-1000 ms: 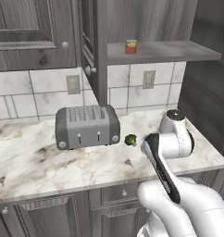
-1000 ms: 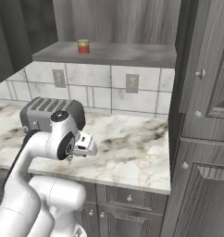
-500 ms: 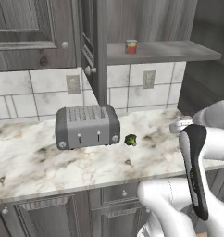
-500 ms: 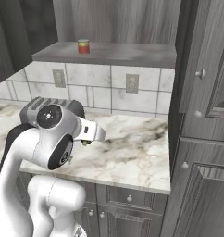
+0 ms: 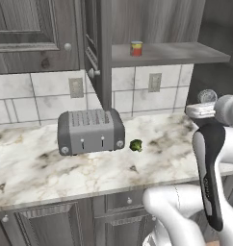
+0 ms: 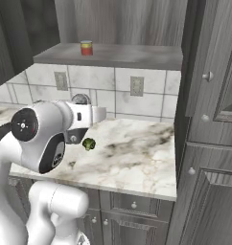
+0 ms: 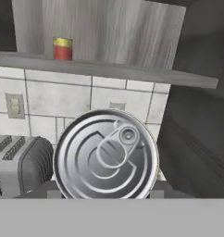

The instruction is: Restock the canned food cabinet by taking the new fresh canned food from the counter and placing it in the cabinet. Then, take the old canned food from the cabinet and place it on the counter.

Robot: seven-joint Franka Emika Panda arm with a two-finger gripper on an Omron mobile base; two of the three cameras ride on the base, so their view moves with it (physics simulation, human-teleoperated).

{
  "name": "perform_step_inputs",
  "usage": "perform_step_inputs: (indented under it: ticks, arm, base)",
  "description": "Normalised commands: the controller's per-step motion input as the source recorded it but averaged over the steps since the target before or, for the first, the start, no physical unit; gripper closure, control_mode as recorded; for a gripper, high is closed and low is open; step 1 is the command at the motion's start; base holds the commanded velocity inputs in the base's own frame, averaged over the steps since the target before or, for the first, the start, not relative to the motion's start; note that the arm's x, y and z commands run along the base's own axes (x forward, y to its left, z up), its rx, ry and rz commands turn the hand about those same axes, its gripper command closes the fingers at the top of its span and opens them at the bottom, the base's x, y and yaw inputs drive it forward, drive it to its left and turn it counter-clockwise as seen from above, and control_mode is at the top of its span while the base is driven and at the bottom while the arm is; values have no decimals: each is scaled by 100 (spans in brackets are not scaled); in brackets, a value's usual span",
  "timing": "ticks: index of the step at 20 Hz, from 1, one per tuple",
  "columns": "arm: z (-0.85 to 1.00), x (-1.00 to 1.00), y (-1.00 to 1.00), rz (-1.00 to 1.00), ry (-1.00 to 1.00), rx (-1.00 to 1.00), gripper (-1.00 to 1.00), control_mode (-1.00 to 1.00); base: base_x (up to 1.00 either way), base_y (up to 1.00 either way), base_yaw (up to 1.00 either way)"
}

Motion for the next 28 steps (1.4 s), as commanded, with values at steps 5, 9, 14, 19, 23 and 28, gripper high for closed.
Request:
perform_step_inputs:
  ticks: [5, 9, 14, 19, 23, 28]
  arm:
    - [100, 4, -2, -14, 4, -8, 100, -100]
    - [100, 27, -11, -14, 36, -1, 100, -100]
    - [54, 22, -10, -3, 32, 0, 100, -100]
    - [-5, 13, -15, 0, 0, 0, 100, -100]
    - [-29, 54, -27, 0, 0, 1, 100, -100]
    - [-17, 84, -29, 0, 0, 3, 100, -100]
  base:
    - [0, 0, 0]
    - [0, 0, 0]
    - [0, 0, 0]
    - [0, 0, 0]
    - [0, 0, 0]
    - [0, 0, 0]
